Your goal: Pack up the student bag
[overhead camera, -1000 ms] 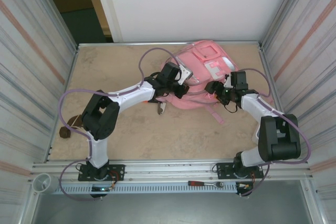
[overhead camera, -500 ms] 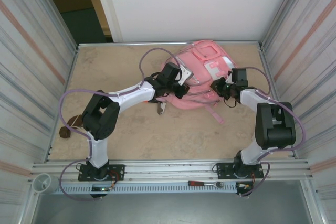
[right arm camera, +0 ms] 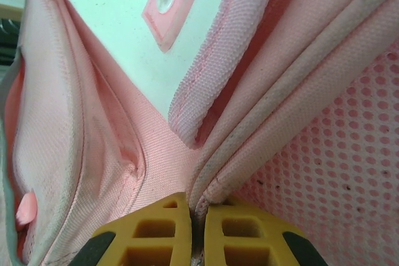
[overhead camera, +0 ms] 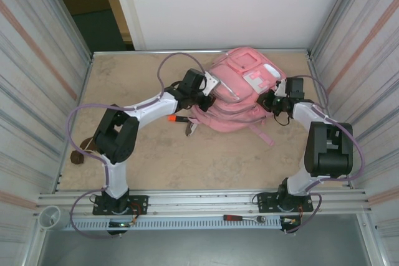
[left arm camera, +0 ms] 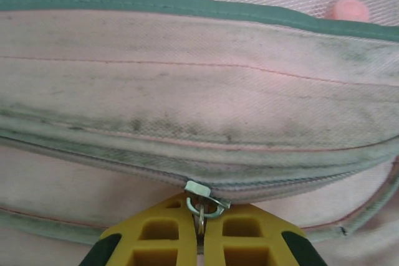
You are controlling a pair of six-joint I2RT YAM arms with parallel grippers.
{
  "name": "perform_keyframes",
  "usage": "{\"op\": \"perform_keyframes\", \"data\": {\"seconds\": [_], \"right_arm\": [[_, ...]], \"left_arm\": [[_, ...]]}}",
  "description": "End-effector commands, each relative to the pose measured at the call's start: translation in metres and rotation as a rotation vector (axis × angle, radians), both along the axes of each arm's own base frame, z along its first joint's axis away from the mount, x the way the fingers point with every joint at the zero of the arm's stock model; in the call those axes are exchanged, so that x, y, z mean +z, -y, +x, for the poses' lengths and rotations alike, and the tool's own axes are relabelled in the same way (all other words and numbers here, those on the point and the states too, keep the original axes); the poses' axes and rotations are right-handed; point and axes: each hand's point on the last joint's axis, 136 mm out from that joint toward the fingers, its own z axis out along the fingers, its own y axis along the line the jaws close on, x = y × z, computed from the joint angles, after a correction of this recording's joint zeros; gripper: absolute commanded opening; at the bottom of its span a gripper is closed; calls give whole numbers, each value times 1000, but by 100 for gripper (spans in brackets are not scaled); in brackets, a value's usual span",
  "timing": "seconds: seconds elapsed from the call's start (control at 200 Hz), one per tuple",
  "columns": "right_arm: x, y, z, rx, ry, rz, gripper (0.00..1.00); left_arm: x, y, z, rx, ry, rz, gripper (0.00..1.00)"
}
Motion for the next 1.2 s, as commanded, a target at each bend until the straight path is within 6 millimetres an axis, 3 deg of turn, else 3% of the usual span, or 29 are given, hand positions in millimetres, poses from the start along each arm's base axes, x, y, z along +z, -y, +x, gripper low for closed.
{"op": "perform_keyframes", "data": {"seconds": [0.0, 0.24, 0.366, 0.476, 0.606, 0.711, 0.867, 0.977, 1.197], "right_arm": [[5, 36, 13, -45, 25, -119, 0], [13, 46, 46, -60, 2, -130, 0], [20, 49, 66, -60, -3, -122, 12], [32, 57, 71, -76, 2, -162, 30], [42, 69, 48, -129, 8, -229, 49], [40, 62, 16, -137, 6, -212, 58], [30, 23, -36, -79, -1, -144, 70], [21, -5, -62, -13, -2, -122, 77], [1, -49, -65, 103, -9, -69, 78]], "left_arm": [[12, -27, 29, 84, 46, 61, 0], [34, 10, 16, -9, 36, -40, 0], [39, 45, 0, -76, 25, -79, 0], [41, 69, -13, -99, 13, -96, 0], [41, 78, -19, -75, -9, -112, 0], [38, 77, -18, -58, -5, -100, 0], [36, 76, -19, -57, -2, -94, 0], [34, 77, -18, -57, -3, -92, 0], [33, 72, -16, -45, 7, -76, 0]]}}
